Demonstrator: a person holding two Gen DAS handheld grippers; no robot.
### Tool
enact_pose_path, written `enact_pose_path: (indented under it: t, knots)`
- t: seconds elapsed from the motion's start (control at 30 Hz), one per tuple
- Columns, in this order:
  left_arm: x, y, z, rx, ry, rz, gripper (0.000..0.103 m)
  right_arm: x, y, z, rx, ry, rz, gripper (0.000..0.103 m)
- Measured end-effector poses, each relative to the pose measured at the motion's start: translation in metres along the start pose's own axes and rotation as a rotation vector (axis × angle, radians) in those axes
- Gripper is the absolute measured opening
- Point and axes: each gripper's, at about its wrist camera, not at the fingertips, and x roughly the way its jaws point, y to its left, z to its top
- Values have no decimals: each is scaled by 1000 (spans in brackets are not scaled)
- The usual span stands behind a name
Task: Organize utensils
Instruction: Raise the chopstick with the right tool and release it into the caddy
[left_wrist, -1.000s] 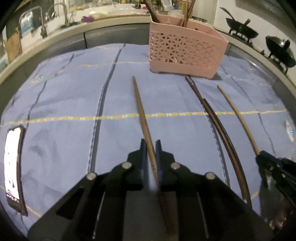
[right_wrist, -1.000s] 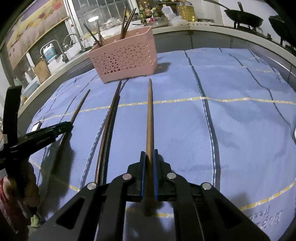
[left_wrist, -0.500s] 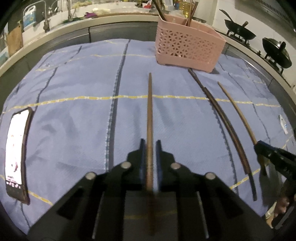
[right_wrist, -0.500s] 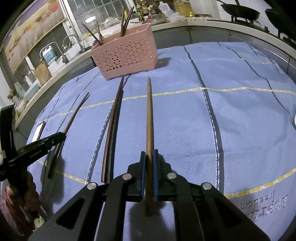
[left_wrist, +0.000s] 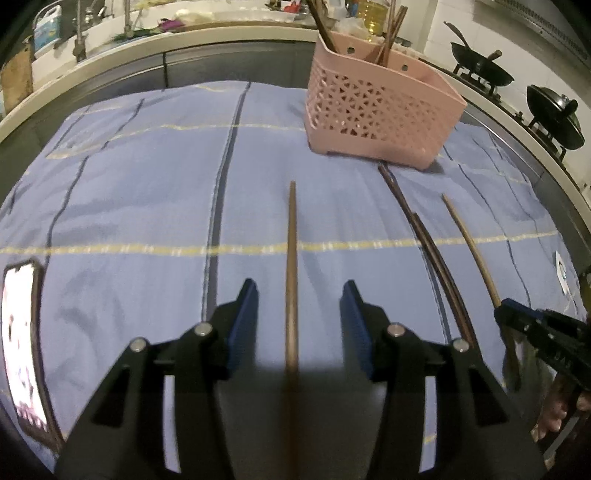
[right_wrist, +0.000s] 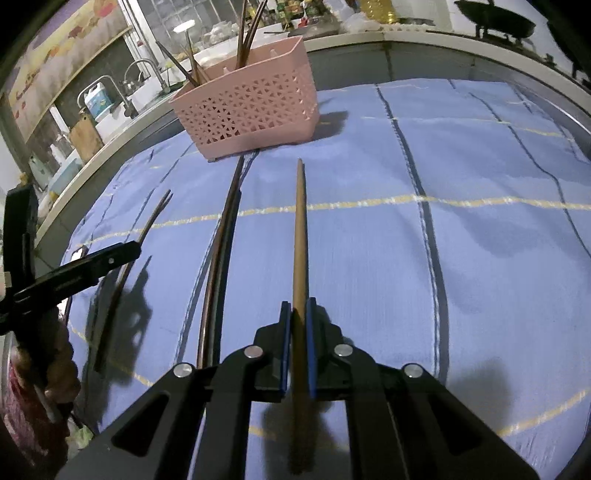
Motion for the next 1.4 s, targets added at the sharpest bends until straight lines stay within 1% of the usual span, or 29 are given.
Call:
enact_pose_path:
  t: [0.03,0.1,0.17,0.27,0.4,0.43,0.47,0.5,0.6,0.63,0.7,0.77,0.8,0.87,0.9,1.0,1.03,1.1,1.17,1.3,1.4]
  knots:
    - [5,0,6,5,6,13,46,4,-2,7,5,11,9,9]
    - [14,1,14,14,16,34,41,10,-4,18,11,26,19,9]
    - [18,1,21,22,18,48,39,18,-4,33,9,42,20,9]
    - [24,1,29,37,24,80,31,29,-1,51,-21,55,3,9]
    - [27,-1,32,64,3,118,22,44,7,69,-73,55,-21,9]
    - [28,-2,32,68,-5,118,19,50,10,74,-91,51,-18,9]
    - [28,-3,32,70,-7,106,9,53,13,76,-103,47,-14,9]
    - [29,-4,32,70,-6,91,5,56,15,78,-116,40,-17,6]
    - [30,-6,36,57,1,81,5,58,19,81,-117,33,-29,5]
    - [28,-3,37,39,4,54,5,54,19,80,-108,24,-20,5]
    - [18,0,39,15,-11,10,5,42,21,81,-107,-18,-9,5]
    - [-4,0,42,15,-66,-8,5,18,24,81,-120,-91,5,5]
    - [-11,0,44,14,-81,-17,5,4,27,81,-130,-136,13,5]
    - [-36,0,49,8,-137,-49,5,-23,31,80,-148,-227,22,5]
    - [-43,0,50,7,-154,-57,5,-32,32,82,-151,-258,26,5]
    - [-82,-6,53,12,-248,-91,5,-64,37,80,-155,-366,45,5]
    - [-90,-9,55,14,-267,-97,5,-74,38,78,-154,-401,50,5]
    - [-108,-10,54,18,-309,-112,5,-84,38,74,-151,-439,54,5]
    - [-115,-9,53,16,-322,-122,5,-88,41,69,-150,-464,50,5]
    - [-119,-3,53,1,-319,-122,5,-93,40,65,-137,-479,41,5]
    - [-126,2,57,-13,-321,-135,5,-99,43,69,-134,-487,45,5]
